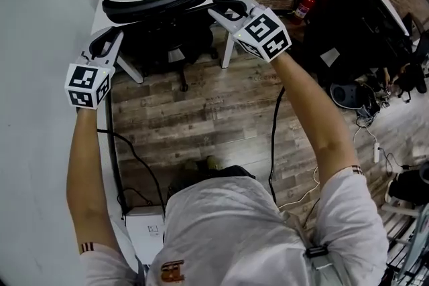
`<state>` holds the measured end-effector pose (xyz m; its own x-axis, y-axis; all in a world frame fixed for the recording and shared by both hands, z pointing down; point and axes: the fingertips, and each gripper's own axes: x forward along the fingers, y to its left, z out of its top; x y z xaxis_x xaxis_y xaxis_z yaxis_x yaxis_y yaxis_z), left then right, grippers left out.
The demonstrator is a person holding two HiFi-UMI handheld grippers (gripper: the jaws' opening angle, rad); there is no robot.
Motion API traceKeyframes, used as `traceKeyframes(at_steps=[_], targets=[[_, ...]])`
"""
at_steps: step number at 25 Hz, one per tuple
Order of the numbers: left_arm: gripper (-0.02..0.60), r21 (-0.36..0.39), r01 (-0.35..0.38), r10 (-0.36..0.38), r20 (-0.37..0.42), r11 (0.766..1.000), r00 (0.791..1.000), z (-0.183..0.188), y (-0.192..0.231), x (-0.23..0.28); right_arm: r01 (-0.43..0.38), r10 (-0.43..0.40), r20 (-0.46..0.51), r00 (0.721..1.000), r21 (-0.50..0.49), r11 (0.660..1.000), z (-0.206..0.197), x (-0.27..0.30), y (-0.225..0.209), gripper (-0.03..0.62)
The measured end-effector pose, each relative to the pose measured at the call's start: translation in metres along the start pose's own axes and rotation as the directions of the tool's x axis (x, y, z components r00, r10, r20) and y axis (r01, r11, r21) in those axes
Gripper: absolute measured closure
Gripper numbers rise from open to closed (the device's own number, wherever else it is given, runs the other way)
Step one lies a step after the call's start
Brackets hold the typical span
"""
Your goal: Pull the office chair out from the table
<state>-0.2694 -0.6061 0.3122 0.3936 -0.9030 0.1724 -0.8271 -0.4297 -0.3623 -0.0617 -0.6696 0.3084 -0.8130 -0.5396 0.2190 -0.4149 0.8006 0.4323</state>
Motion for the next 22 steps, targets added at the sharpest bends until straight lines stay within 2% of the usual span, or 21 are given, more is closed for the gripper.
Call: traceKeyframes(at_steps=[4, 6, 12, 17, 22], targets=[[0.442, 0.061, 0.019, -0.013, -0.100, 0.998, 0.995, -0.024, 0.019, 0.008, -0.031, 0.023, -0.098, 0.995, -0.080, 0.996, -0.020, 0.013, -0.014, 0.465], [0.430, 0.090, 0.035, -0.022, -0.148, 0.995, 0.989, -0.038, 0.027, 0.012, -0.052, 0.036, -0.145, 0.989, -0.109, 0.993, -0.030, 0.020, -0.018, 0.449], [0.388, 0.218, 0.117, -0.045, -0.308, 0.969, 0.950, -0.085, 0.056, 0.027, -0.129, 0.079, -0.274, 0.959, -0.169, 0.977, -0.059, 0.045, -0.026, 0.391], [0.349, 0.300, 0.210, -0.062, -0.435, 0.931, 0.898, -0.124, 0.075, 0.045, -0.210, 0.116, -0.394, 0.912, -0.205, 0.956, -0.092, 0.068, -0.032, 0.357], [0.327, 0.352, 0.320, -0.075, -0.561, 0.880, 0.824, -0.166, 0.091, 0.060, -0.293, 0.148, -0.507, 0.849, -0.218, 0.931, -0.126, 0.089, -0.041, 0.347]])
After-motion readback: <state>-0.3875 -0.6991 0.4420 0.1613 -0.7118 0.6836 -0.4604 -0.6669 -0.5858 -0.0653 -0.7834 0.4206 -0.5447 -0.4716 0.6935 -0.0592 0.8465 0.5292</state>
